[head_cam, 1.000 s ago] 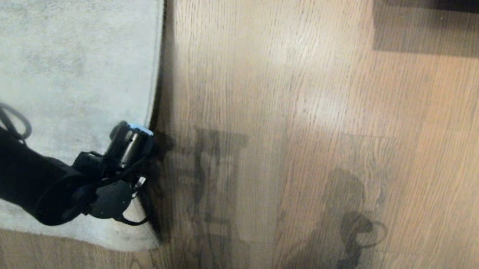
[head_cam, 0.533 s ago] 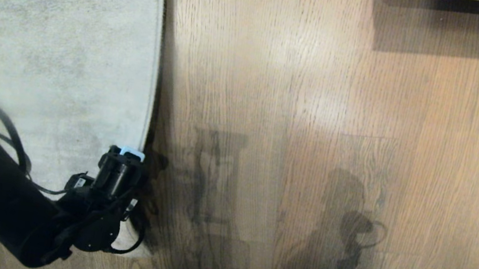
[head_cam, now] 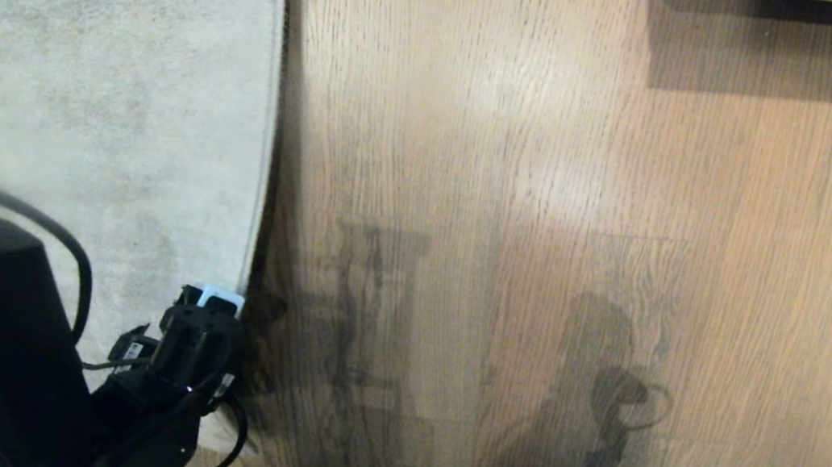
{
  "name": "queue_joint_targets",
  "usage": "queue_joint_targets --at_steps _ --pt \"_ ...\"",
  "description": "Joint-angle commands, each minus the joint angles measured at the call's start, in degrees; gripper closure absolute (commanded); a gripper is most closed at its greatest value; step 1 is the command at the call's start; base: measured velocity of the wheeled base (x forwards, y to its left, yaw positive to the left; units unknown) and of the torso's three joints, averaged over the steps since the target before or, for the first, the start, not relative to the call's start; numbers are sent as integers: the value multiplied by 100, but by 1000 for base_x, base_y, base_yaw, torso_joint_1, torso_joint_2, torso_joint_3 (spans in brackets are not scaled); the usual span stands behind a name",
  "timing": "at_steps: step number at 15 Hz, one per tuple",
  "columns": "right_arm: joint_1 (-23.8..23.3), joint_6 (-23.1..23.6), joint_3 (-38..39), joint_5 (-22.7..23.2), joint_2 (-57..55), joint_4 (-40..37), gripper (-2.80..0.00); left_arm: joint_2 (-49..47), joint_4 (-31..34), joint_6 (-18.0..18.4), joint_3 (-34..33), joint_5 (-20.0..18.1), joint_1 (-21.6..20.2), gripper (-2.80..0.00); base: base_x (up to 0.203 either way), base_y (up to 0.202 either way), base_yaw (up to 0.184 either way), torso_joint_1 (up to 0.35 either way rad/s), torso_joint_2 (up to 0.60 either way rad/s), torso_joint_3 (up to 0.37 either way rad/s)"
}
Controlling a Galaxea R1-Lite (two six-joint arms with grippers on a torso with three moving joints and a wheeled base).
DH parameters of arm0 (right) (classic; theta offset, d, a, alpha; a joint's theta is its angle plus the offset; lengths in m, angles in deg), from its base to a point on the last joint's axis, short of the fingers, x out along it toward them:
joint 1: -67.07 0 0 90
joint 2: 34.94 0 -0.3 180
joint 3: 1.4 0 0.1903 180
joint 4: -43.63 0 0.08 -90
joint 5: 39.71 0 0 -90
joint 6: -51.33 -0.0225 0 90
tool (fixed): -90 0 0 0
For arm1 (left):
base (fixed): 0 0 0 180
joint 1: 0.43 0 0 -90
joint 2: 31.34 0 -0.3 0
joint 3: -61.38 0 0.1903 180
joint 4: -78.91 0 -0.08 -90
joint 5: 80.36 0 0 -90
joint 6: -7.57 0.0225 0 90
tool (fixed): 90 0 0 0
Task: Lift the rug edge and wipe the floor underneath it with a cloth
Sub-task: Lift up the carpet
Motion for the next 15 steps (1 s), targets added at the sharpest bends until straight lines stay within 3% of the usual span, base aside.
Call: queue_joint_targets --at_steps 1,8,9,15 --pt "1 2 0 5 -7 0 0 -377 -423 8 -203 21 34 -280 0 0 0 0 0 0" --pt "1 2 0 5 -7 0 0 -517 -865 11 -444 2 -7 -280 0 0 0 0 0 0" --pt "1 2 0 5 -7 0 0 -517 -872 11 -479 -6 -7 0 0 0 0 0 0 0" --pt "1 2 0 5 -7 0 0 -552 -891 -24 -496 -42 -7 0 0 0 0 0 0 0"
